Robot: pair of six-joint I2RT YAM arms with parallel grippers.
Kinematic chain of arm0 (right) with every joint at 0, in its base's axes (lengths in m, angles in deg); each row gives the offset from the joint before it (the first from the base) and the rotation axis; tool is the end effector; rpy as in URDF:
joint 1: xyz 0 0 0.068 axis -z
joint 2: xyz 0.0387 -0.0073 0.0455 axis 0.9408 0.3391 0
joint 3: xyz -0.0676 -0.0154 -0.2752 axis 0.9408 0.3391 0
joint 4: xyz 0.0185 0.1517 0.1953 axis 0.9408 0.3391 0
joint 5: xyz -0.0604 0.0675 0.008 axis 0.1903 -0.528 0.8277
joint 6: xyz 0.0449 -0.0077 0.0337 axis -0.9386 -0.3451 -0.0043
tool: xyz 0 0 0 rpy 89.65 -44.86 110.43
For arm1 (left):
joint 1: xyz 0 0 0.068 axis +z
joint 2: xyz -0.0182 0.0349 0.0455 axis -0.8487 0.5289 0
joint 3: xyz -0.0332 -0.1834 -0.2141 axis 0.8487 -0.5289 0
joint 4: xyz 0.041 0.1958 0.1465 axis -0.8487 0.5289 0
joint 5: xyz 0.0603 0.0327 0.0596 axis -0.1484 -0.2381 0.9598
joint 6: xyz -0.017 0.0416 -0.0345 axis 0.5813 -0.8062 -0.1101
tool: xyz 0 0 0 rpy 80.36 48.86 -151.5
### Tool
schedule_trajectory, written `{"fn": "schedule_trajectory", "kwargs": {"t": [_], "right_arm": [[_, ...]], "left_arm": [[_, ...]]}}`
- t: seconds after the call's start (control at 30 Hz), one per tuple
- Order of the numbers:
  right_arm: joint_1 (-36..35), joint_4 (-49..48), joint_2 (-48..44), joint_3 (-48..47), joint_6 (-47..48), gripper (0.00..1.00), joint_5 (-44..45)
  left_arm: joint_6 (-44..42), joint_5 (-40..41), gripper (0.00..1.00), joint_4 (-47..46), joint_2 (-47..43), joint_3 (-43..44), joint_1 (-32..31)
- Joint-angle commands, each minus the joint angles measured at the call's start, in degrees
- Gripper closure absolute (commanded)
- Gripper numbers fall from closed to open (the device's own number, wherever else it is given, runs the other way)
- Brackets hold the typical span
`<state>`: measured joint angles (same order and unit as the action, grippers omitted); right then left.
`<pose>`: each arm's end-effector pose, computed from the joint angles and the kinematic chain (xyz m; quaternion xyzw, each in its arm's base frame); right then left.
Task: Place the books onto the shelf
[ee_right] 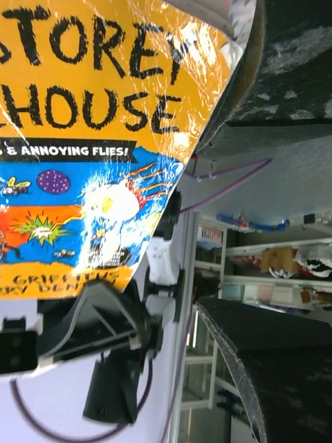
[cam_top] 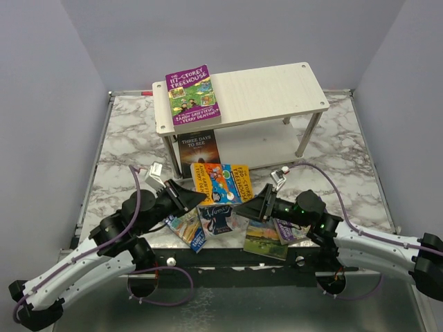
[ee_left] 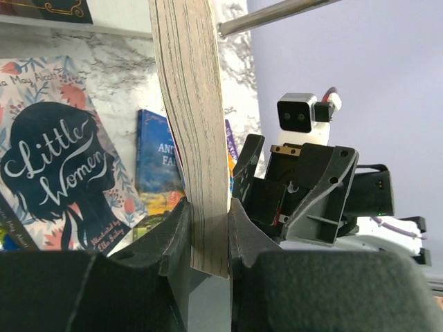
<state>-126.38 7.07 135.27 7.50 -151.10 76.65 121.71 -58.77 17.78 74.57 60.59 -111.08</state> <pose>0.0880 0.1474 0.2342 0.0228 0.7302 0.6453 0.2231 0.0612 -0.0720 0.2901 -0.1319 0.7840 -0.4916 0.3554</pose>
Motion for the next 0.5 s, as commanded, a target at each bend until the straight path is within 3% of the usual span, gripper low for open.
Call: {"fn": "schedule_trajectory", "kwargs": {"t": [0.0, 0.47], "right_arm": [[-0.5, -9.0, 1.5, -1.1, -5.3, 0.15, 4.2], [-6.7, -9.4, 12.6, -9.3, -13.1, 0.14, 11.9]], "left_arm": [[4.1, 2.3, 1.00, -10.6, -3.4, -1.9, -0.1], [7.3, 6.8, 1.00, -15.8, -6.4, -5.4, -0.1]]}}
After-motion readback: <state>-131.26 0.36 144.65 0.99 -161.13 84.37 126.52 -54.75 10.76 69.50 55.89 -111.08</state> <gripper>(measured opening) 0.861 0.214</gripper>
